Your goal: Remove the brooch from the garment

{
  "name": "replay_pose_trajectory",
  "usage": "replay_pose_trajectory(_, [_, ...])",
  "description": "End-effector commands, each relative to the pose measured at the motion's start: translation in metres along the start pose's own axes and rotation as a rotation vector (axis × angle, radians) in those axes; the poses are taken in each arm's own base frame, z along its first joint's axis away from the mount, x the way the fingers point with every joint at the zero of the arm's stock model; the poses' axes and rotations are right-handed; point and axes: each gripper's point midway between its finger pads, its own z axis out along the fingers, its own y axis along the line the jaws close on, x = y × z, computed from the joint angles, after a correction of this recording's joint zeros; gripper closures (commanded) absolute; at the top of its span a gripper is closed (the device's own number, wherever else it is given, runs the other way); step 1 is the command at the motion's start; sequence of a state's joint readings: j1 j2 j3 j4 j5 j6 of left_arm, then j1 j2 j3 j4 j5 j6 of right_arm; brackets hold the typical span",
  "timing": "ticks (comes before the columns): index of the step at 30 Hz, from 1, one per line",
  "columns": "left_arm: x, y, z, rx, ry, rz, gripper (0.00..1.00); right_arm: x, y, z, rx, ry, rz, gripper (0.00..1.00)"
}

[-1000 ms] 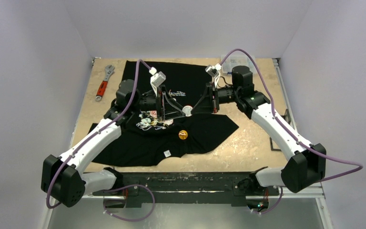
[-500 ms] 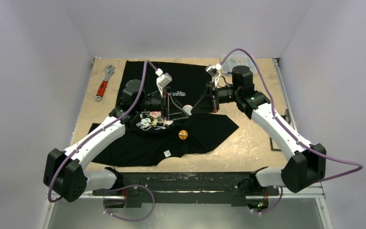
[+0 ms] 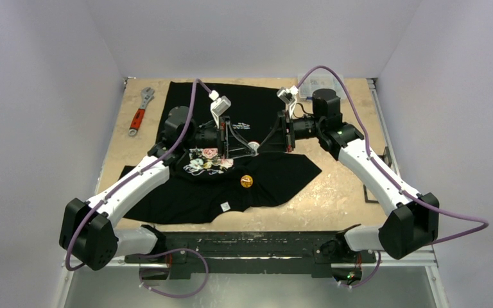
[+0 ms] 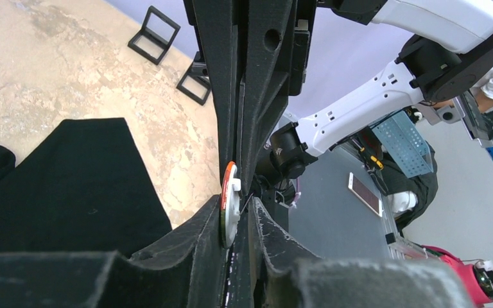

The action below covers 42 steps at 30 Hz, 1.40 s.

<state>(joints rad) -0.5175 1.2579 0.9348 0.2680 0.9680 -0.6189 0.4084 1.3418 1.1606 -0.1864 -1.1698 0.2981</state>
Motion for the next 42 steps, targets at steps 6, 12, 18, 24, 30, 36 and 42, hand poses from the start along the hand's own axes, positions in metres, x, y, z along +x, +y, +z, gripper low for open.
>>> replay_pose_trajectory(6, [-0.014, -0.001, 0.001, -0.01, -0.02, 0.027, 0.89, -0.009, 0.008, -0.002, -0.013, -0.022, -0.067, 1.0])
replay_pose_trajectory(12, [-0.013, 0.006, 0.004, -0.034, -0.013, 0.002, 0.94, -0.01, 0.01, -0.003, -0.017, -0.02, -0.101, 1.0])
replay_pose_trajectory(18, [-0.013, 0.01, 0.007, -0.032, 0.003, -0.018, 0.97, -0.007, 0.012, -0.001, -0.02, 0.0, -0.129, 1.0])
replay_pose_trajectory(24, [-0.01, 0.015, 0.01, -0.048, 0.035, -0.024, 0.97, -0.009, 0.013, 0.001, -0.026, 0.005, -0.145, 1.0])
replay_pose_trajectory(30, [-0.008, 0.022, 0.013, -0.07, 0.049, -0.031, 0.98, -0.008, 0.014, 0.002, -0.033, 0.019, -0.16, 1.0])
replay_pose_trajectory(36, [-0.005, 0.024, 0.016, -0.081, 0.072, -0.018, 0.98, -0.007, 0.015, 0.004, -0.04, 0.034, -0.181, 1.0])
replay_pose_trajectory(42, [-0.003, 0.026, 0.018, -0.095, 0.09, -0.015, 0.98, -0.005, 0.015, 0.006, -0.042, 0.048, -0.193, 1.0])
